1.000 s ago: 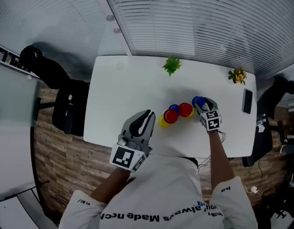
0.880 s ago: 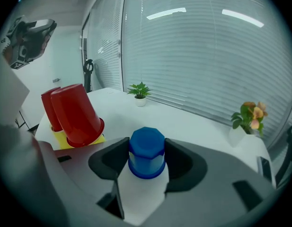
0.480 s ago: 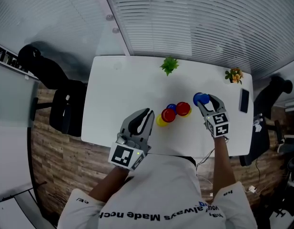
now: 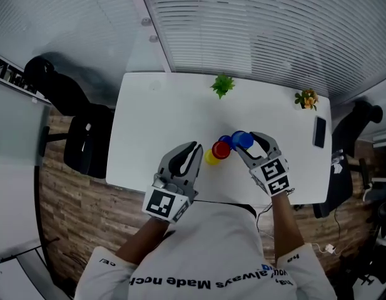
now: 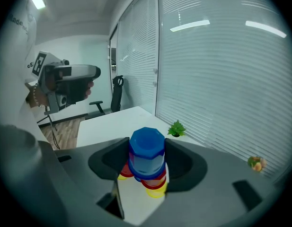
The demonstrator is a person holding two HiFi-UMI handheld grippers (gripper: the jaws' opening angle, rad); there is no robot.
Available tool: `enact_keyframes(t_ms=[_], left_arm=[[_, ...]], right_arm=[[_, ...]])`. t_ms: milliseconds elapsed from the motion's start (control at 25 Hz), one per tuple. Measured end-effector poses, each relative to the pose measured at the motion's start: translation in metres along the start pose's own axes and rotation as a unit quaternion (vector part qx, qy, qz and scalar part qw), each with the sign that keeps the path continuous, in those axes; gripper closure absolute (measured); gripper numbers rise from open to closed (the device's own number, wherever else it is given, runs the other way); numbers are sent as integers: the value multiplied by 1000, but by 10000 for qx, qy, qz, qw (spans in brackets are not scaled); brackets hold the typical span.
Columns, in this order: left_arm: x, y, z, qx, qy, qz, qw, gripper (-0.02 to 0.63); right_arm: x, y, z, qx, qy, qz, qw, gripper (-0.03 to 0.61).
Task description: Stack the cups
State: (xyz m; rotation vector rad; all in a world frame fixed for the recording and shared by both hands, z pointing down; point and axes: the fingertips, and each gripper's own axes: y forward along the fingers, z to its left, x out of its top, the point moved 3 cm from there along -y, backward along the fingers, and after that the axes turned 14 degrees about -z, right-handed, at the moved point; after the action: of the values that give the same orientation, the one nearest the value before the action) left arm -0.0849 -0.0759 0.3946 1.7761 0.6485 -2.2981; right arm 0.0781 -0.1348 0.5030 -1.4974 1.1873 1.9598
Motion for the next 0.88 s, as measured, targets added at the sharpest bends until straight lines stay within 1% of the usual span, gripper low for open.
enact_keyframes(t_ms=[240, 480, 560, 680, 760, 880], left_arm=[[0, -3, 2, 37, -15, 1, 10000, 560], [1, -4, 4, 71, -6, -6, 10000, 560], [1, -4, 4, 71, -5, -6, 10000, 560], [1, -4, 2, 52, -7, -12, 10000, 560], [2, -3, -1, 13, -9, -29, 10000, 560], [5, 0, -7, -62, -11, -71, 10000, 560]], right_arm=[[-12, 17, 16, 189, 29, 152, 9997, 331], [-15, 23, 17, 161, 10, 135, 9998, 327], [-10, 22, 17, 149, 47, 41, 9999, 304], [1, 14, 17, 68, 105, -186, 9997, 304], [10, 3, 15, -47, 120, -343, 9993, 313], [24, -15, 14, -248, 177, -603, 9977, 344]])
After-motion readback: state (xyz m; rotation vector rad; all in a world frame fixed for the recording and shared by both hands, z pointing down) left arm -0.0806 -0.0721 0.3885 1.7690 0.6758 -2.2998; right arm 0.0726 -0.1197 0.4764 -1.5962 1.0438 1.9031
